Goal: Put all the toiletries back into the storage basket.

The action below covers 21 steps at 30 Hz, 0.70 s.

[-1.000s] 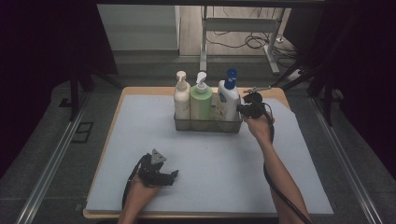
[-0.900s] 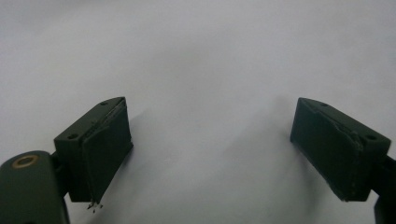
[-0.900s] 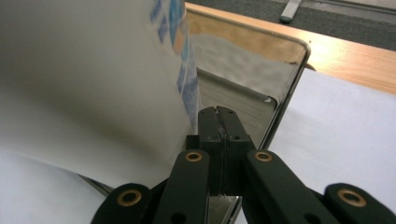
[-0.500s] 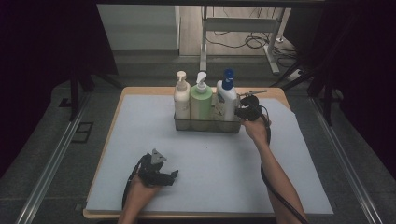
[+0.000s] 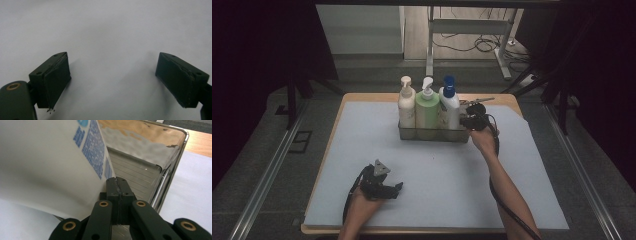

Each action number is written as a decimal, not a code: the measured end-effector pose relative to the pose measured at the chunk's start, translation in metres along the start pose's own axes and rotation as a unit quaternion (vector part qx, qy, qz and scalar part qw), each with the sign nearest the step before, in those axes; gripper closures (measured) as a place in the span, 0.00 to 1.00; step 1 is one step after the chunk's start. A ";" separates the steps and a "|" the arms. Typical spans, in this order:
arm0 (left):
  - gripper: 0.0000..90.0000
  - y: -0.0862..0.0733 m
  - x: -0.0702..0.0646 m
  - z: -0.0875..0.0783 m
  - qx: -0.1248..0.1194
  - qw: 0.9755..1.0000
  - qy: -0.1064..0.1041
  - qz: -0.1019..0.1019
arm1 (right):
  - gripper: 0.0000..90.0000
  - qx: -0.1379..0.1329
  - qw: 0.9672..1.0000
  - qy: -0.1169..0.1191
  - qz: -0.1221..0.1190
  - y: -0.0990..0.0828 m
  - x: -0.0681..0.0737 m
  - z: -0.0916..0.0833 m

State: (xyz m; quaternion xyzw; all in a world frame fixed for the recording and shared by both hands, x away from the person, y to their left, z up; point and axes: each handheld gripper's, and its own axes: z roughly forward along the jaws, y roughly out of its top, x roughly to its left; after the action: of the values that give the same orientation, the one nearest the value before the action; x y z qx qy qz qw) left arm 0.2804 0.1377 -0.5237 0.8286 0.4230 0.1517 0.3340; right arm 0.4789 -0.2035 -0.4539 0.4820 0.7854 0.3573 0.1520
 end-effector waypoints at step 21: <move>0.13 0.000 0.000 0.000 0.001 1.000 0.000 0.000 | 1.00 0.000 1.000 0.023 -0.014 -0.002 0.017 0.000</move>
State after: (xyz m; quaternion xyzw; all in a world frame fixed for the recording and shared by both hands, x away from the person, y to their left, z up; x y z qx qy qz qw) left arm 0.2805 0.1378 -0.5236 0.8288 0.4232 0.1516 0.3331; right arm 0.4694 -0.1894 -0.4541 0.4623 0.7955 0.3663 0.1387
